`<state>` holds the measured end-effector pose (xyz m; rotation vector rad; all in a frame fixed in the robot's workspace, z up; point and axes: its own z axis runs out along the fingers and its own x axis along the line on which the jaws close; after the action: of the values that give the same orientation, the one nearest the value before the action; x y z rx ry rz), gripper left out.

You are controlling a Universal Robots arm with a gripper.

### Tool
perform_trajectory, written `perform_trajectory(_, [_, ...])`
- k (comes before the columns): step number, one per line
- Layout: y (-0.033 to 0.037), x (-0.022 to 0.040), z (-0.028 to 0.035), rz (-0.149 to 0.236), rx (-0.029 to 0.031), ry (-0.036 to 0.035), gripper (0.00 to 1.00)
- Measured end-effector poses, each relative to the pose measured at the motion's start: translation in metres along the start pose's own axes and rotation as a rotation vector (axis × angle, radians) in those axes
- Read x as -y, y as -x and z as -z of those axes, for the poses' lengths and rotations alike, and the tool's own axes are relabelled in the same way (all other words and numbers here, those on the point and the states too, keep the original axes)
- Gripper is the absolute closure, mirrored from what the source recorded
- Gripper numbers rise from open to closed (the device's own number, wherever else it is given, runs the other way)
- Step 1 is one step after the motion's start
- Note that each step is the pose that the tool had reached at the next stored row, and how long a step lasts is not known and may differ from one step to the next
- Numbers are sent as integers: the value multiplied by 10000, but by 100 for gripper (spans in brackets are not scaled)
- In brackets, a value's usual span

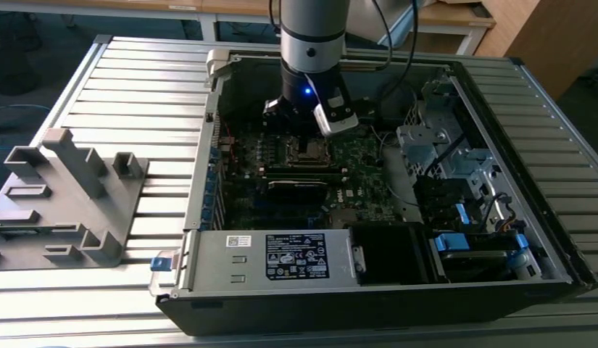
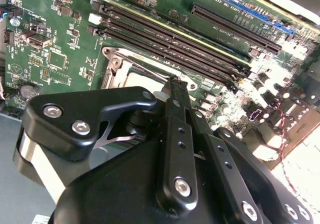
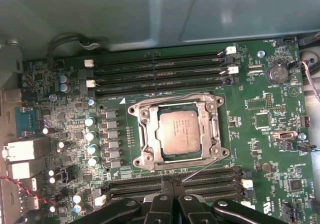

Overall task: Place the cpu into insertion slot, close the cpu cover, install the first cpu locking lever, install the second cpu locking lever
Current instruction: 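Install the second cpu locking lever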

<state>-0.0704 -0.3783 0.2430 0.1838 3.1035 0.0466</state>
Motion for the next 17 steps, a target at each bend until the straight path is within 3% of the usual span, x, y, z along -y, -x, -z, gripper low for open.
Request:
perform_trajectory(9, [-89,15,-67,-10,0,-1,90])
perform_trajectory(17, [-93,16,-96,-11,0,-2,90])
